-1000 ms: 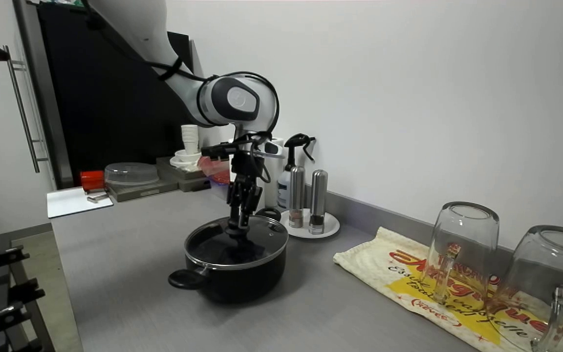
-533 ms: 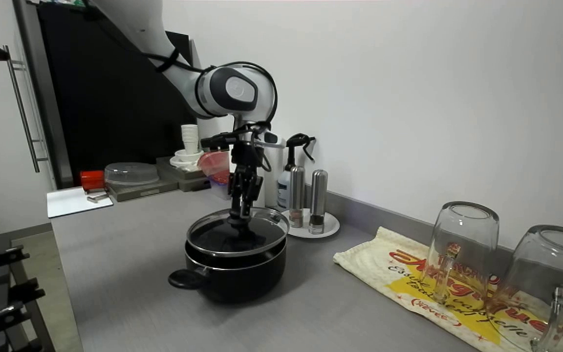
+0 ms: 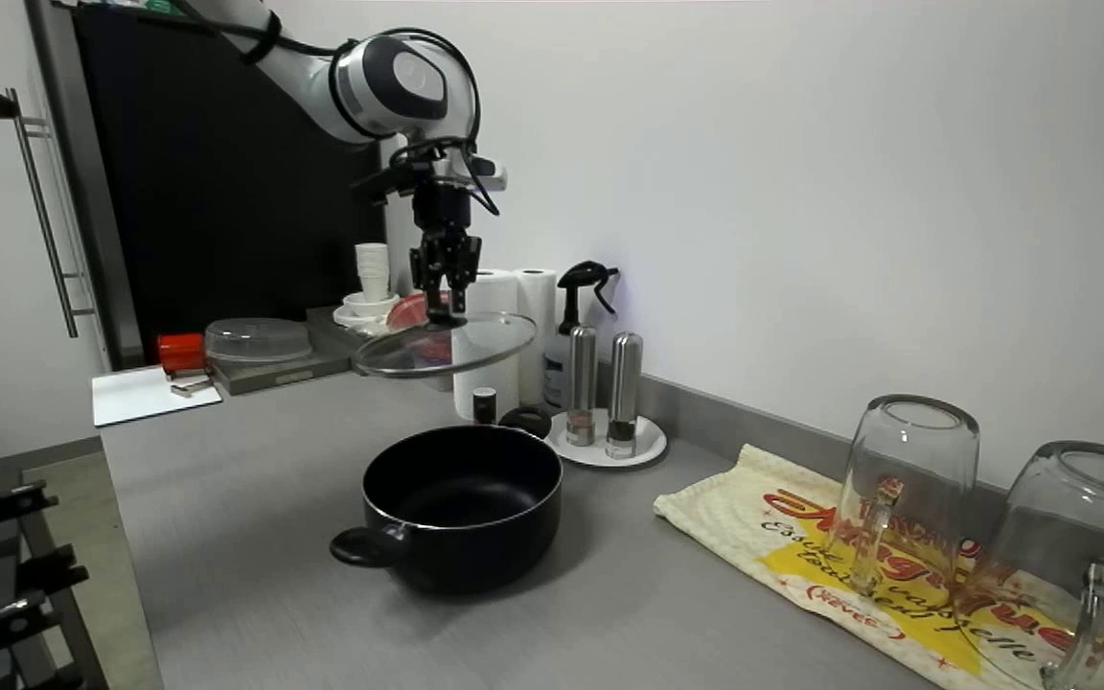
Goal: Remove the lid from the pot
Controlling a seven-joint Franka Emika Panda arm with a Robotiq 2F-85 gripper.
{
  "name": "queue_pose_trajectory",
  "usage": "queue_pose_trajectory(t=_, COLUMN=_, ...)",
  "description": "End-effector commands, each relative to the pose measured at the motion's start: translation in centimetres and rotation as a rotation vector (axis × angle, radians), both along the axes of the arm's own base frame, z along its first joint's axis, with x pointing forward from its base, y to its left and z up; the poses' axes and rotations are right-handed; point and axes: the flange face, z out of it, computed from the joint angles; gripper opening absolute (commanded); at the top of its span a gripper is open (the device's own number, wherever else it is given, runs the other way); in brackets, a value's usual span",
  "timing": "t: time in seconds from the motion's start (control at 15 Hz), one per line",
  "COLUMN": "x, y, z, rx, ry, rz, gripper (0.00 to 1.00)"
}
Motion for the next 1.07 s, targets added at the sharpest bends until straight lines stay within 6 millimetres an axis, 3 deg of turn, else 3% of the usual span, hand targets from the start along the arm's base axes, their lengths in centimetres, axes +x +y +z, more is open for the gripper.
queue_pose_trajectory(t=0.0, x=-1.2, y=8.9, z=4.2, rx=-0.036, ry=-0.019, rz=0.180, gripper=0.26)
queue_pose_trajectory(t=0.27, x=-2.5, y=19.5, z=4.5, rx=-0.044, ry=-0.024, rz=0.374, gripper=0.26)
queue_pose_trajectory(t=0.47, x=-3.5, y=25.0, z=2.4, rx=-0.034, ry=-0.014, rz=0.476, gripper=0.26)
queue_pose_trajectory(t=0.67, x=-4.0, y=28.1, z=-1.1, rx=-0.019, ry=0.028, rz=0.534, gripper=0.26)
queue_pose_trajectory(t=1.0, x=-5.2, y=31.0, z=-10.5, rx=-0.022, ry=0.162, rz=0.604, gripper=0.26)
